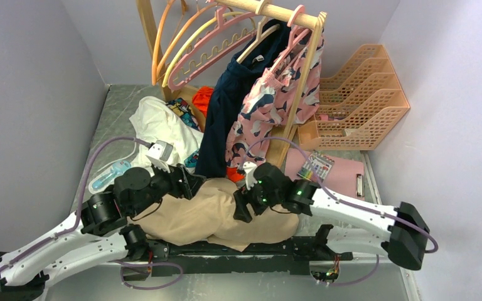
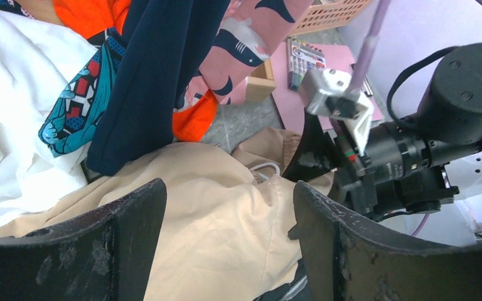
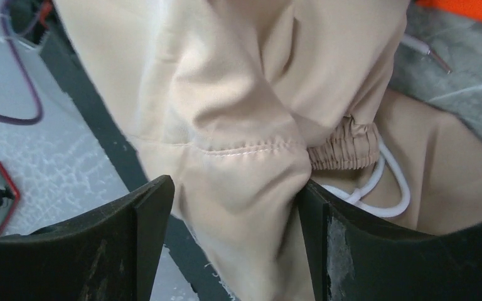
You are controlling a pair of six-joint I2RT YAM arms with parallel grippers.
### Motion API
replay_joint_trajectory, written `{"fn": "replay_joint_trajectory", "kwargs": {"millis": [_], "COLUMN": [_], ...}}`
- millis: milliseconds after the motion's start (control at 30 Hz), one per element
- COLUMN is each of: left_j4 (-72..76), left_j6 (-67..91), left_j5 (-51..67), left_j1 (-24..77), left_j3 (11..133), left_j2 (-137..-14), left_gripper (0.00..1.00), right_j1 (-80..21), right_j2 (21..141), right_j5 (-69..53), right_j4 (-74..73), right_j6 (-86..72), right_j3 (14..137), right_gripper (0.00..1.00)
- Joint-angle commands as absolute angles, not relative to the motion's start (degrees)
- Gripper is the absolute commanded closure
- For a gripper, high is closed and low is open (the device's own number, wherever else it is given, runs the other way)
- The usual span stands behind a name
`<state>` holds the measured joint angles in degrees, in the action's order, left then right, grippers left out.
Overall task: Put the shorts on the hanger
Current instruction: Adjust the shorts at the center of the board.
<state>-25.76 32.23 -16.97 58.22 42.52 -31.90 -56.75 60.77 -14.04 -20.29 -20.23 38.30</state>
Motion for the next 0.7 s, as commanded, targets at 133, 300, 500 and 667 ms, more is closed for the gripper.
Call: {"fn": "replay_joint_trajectory", "kwargs": {"millis": [133, 300, 500, 667], "left_j4": [-28.55, -27.6, -25.46, -22.57], "left_j6": [32.7, 31.52, 26.23, 24.28], "left_j5": [-18.98, -21.48, -28.46, -32.27], "left_j1": [58.41, 58.4, 58.36, 58.36], "left_j3": [44.43, 46.31, 55.15, 55.43], "left_j2": [-31.29, -28.67, -29.26, -25.31], "left_gripper": [0.23, 0.24, 0.26, 0.25], "right_j1": [-60.37, -60.56, -61.13, -65.21], "right_j2": [62.01, 53.09, 50.99, 52.43], "right_j5": [-1.71, 3.08, -9.02, -12.05], "right_j4": [-17.94, -15.88, -14.47, -16.75], "right_j6": [-19.4, -8.88, 3.66, 4.25], "right_j3": [40.83, 50.38, 65.13, 58.24], "right_gripper": [0.77, 1.0, 1.0, 1.0]}}
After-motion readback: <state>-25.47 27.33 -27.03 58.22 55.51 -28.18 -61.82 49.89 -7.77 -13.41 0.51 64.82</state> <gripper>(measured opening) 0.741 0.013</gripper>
